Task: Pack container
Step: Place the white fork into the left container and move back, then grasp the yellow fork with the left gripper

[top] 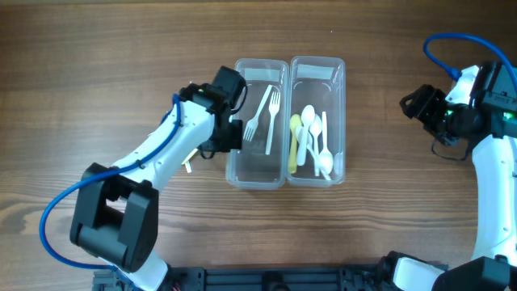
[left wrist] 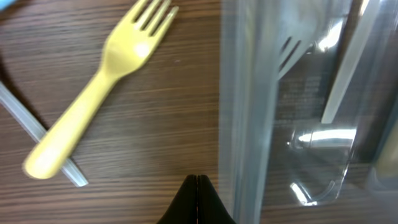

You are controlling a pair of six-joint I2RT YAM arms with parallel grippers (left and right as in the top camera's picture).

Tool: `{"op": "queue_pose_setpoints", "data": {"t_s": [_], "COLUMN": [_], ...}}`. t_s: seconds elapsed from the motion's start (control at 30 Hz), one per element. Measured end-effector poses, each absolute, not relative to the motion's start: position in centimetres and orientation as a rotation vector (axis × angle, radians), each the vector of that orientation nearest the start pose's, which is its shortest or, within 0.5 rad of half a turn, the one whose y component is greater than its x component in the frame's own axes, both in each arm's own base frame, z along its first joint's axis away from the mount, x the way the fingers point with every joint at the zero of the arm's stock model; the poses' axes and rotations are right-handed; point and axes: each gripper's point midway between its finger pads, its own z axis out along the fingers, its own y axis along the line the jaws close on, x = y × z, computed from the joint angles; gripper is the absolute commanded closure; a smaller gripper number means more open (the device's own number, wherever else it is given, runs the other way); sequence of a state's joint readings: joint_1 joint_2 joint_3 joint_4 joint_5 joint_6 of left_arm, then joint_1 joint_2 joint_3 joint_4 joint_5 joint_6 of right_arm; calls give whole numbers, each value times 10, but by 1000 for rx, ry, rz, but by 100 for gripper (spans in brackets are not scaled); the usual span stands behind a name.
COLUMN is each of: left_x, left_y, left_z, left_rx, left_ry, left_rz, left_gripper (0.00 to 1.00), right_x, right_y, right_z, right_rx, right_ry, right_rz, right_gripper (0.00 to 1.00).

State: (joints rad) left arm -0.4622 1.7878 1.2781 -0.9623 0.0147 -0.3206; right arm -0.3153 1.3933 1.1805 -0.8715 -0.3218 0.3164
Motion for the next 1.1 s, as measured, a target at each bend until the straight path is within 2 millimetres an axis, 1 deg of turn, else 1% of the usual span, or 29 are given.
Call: {"op": "queue_pose_setpoints", "data": {"t_s": [0.03, 0.07, 0.1, 0.13, 0.2, 0.23, 0.27, 0.3, 0.33, 0.37, 0.4, 0.43, 0.47, 0.5, 0.53, 0.57, 0.6, 0.63, 0.7, 0.73, 0.77, 0.83, 0.93, 1.03, 1.07, 1.1], "left_x": [305, 301, 299, 298, 301, 306, 311, 316, 321, 325, 328, 331, 333, 335, 336, 337, 340, 342, 345, 346, 346, 344, 344, 338, 338, 338], "left_y": [-162, -172, -175, -174, -161, -150, -138, -126, -113, -103, -98, -97, -97, -98, -99, -101, -104, -105, -105, -102, -100, -93, -94, -92, -93, -93], "left_z": [60, 60, 60, 60, 59, 59, 59, 59, 59, 59, 60, 60, 60, 60, 60, 61, 61, 60, 52, 45, 39, 24, 15, -3, -3, -4], "left_rx": [218, 223, 214, 178, 102, 31, -25, -57, -42, 17, 106, 209, 402, 597, 753, 852, 1001, 1072, 1158, 1178, 1191, 1239, 1295, 1339, 1342, 1343], "left_ry": [3045, 3046, 3048, 3051, 3055, 3054, 3050, 3047, 3044, 3040, 3032, 3021, 2993, 2955, 2917, 2886, 2824, 2792, 2768, 2776, 2787, 2810, 2804, 2844, 2840, 2841], "left_rz": [-94, -111, -115, -97, -40, -14, 3, 16, 33, 49, 55, 61, 68, 77, 79, 75, 71, 68, 49, 36, 23, 2, -8, -26, -31, -34], "left_gripper": [96, 88, 74, 57, 37, 32, 30, 30, 32, 34, 39, 42, 43, 48, 48, 48, 48, 48, 52, 58, 66, 61, 60, 60, 62, 72], "right_x": [337, 337, 337, 337, 337, 337, 337, 337, 337, 337, 337, 337, 337, 337, 337, 337, 336, 336, 336, 336, 336, 336, 336, 336, 336, 336], "right_y": [-52, -52, -52, -52, -52, -53, -53, -52, -52, -52, -52, -52, -52, -52, -52, -52, -53, -52, -52, -52, -52, -52, -52, -52, -52, -52], "right_z": [171, 171, 171, 170, 171, 171, 171, 171, 171, 170, 171, 171, 171, 171, 170, 171, 170, 170, 170, 170, 170, 170, 170, 170, 170, 170], "right_rx": [715, 715, 715, 715, 715, 715, 715, 715, 715, 715, 715, 715, 715, 715, 715, 715, 716, 715, 715, 716, 716, 717, 717, 717, 717, 717], "right_ry": [2529, 2529, 2529, 2529, 2529, 2528, 2529, 2529, 2529, 2529, 2529, 2529, 2528, 2529, 2529, 2529, 2529, 2530, 2530, 2531, 2532, 2532, 2532, 2532, 2532, 2532], "right_rz": [427, 427, 427, 427, 427, 426, 426, 427, 427, 427, 427, 427, 427, 427, 427, 427, 427, 427, 427, 427, 427, 427, 427, 427, 427, 427], "right_gripper": [24, 24, 24, 24, 24, 24, 24, 24, 24, 24, 24, 24, 24, 24, 24, 24, 24, 24, 24, 24, 24, 24, 24, 24, 24, 24]}}
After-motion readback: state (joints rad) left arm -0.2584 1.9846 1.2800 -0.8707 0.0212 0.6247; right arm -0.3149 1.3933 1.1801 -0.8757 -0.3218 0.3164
